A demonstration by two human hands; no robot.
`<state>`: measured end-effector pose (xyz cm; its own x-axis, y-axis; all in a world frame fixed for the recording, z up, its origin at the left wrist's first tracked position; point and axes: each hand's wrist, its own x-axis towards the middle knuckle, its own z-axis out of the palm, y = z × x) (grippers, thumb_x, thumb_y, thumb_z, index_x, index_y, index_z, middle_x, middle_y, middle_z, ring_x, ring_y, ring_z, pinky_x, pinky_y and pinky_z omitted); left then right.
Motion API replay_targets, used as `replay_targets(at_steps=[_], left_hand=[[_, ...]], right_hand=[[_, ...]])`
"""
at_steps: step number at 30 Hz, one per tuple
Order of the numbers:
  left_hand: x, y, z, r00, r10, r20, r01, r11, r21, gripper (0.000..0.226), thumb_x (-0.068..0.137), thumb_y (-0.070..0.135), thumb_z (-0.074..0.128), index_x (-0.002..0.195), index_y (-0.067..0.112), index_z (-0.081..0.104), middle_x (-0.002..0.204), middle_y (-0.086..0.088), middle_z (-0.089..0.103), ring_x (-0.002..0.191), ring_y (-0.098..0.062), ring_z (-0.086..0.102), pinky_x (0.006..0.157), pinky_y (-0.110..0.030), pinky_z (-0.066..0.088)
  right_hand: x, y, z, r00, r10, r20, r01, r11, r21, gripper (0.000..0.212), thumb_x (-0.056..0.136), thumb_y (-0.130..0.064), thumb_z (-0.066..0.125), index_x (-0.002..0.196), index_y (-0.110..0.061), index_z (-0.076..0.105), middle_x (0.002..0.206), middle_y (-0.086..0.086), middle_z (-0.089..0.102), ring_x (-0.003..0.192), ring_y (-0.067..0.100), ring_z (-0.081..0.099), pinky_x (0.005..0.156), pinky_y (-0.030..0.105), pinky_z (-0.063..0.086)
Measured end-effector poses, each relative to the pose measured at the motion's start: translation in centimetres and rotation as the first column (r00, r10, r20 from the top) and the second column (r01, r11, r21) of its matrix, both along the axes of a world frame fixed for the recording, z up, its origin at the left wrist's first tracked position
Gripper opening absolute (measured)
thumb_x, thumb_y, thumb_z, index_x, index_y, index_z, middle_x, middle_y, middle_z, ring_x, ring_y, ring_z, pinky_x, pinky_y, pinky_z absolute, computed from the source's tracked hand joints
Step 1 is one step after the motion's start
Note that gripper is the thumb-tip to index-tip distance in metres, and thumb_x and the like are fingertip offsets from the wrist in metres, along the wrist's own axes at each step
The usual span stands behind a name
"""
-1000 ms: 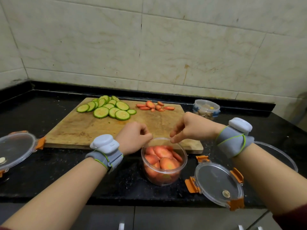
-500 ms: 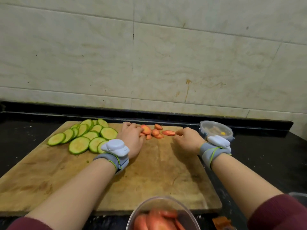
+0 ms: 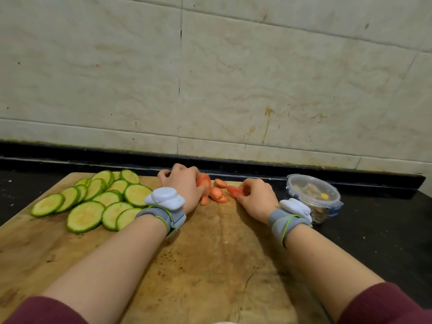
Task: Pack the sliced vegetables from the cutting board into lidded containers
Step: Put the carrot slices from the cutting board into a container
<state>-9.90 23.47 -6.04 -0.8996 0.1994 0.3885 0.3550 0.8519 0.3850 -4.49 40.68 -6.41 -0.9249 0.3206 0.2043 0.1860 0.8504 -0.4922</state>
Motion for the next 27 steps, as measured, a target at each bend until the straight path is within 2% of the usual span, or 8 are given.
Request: replay_targets(at_steps=[2, 4, 7, 10, 15, 20, 23, 27], left_hand=[[1.7, -0.3, 0.9, 0.999, -0.035, 0.018, 0.032, 0.991, 0.132, 0.008, 0.081, 0.035, 0.059, 0.083, 0.027, 0.058, 0.075, 0.008, 0.061, 0.084, -0.008, 0.055, 0.082, -0.033, 0.022], [3.5, -0.9, 1.8, 0.995, -0.083, 0.055, 0.065, 0.960, 0.272, 0.008, 0.079, 0.031, 0.065, 0.078, 0.027, 0.057, 0.059, 0.009, 0.056, 0.067, -0.004, 0.050, 0.077, -0.031, 0.030], [5.6, -2.2, 2.7, 0.960, -0.247, 0.132, 0.160, 0.872, 0.463, 0.013, 0.076, 0.024, 0.074, 0.080, 0.026, 0.062, 0.063, 0.008, 0.059, 0.070, -0.015, 0.057, 0.072, -0.030, 0.045], [7.8, -3.6, 3.5, 0.905, -0.391, 0.168, 0.239, 0.793, 0.560, 0.013, 0.077, 0.019, 0.076, 0.084, 0.018, 0.066, 0.074, -0.013, 0.070, 0.070, -0.019, 0.063, 0.071, -0.034, 0.048], [12.9, -5.8, 4.5, 0.823, -0.524, 0.218, 0.250, 0.680, 0.689, 0.021, 0.076, 0.009, 0.076, 0.095, 0.008, 0.066, 0.059, -0.004, 0.062, 0.049, -0.003, 0.054, 0.051, -0.015, 0.041], [17.4, -8.3, 4.9, 0.710, -0.631, 0.314, 0.212, 0.616, 0.759, 0.025, 0.075, 0.004, 0.075, 0.092, 0.012, 0.059, 0.063, -0.011, 0.067, 0.046, -0.008, 0.054, 0.048, -0.017, 0.040], [19.3, -9.7, 4.7, 0.653, -0.650, 0.389, 0.247, 0.668, 0.702, 0.025, 0.074, 0.004, 0.076, 0.092, 0.011, 0.061, 0.065, -0.011, 0.068, 0.049, -0.009, 0.056, 0.051, -0.018, 0.043], [20.9, -10.2, 4.4, 0.648, -0.615, 0.448, 0.319, 0.754, 0.575, 0.030, 0.073, 0.004, 0.078, 0.098, 0.006, 0.063, 0.071, -0.004, 0.064, 0.055, -0.011, 0.056, 0.053, -0.019, 0.044]], right_hand=[[0.8, -0.1, 0.7, 1.000, 0.029, 0.007, -0.028, 0.997, -0.066, 0.028, 0.083, -0.046, 0.067, 0.082, -0.018, 0.068, 0.082, 0.004, 0.069, 0.086, 0.024, 0.064, 0.077, 0.031, 0.049], [2.2, -0.3, 1.6, 0.997, 0.067, 0.025, -0.062, 0.987, -0.147, 0.026, 0.081, -0.041, 0.071, 0.078, -0.015, 0.071, 0.076, 0.004, 0.069, 0.074, 0.018, 0.063, 0.072, 0.028, 0.048], [4.6, -0.7, 3.6, 0.983, 0.172, 0.064, -0.148, 0.949, -0.278, 0.009, 0.077, -0.016, 0.073, 0.081, -0.008, 0.075, 0.072, 0.008, 0.066, 0.065, 0.013, 0.055, 0.065, 0.028, 0.044], [7.4, -1.1, 5.4, 0.964, 0.256, 0.072, -0.215, 0.911, -0.351, 0.007, 0.075, -0.006, 0.072, 0.082, -0.003, 0.074, 0.065, 0.006, 0.064, 0.061, 0.012, 0.056, 0.058, 0.024, 0.046], [12.3, -2.3, 7.7, 0.929, 0.359, 0.091, -0.291, 0.861, -0.418, 0.014, 0.075, -0.001, 0.075, 0.085, 0.006, 0.070, 0.071, 0.014, 0.066, 0.062, 0.014, 0.061, 0.058, 0.022, 0.050], [17.1, -3.6, 9.4, 0.849, 0.503, 0.158, -0.363, 0.775, -0.518, 0.008, 0.076, 0.005, 0.071, 0.084, 0.003, 0.070, 0.069, 0.014, 0.067, 0.056, 0.013, 0.061, 0.057, 0.020, 0.053], [19.7, -4.7, 9.8, 0.798, 0.550, 0.247, -0.388, 0.782, -0.488, 0.011, 0.076, 0.006, 0.072, 0.087, 0.006, 0.070, 0.066, 0.009, 0.068, 0.054, 0.012, 0.061, 0.055, 0.019, 0.053], [21.6, -6.6, 9.1, 0.795, 0.516, 0.319, -0.428, 0.850, -0.308, 0.018, 0.071, -0.002, 0.080, 0.085, 0.006, 0.071, 0.067, 0.012, 0.066, 0.052, 0.009, 0.058, 0.050, 0.018, 0.048]])
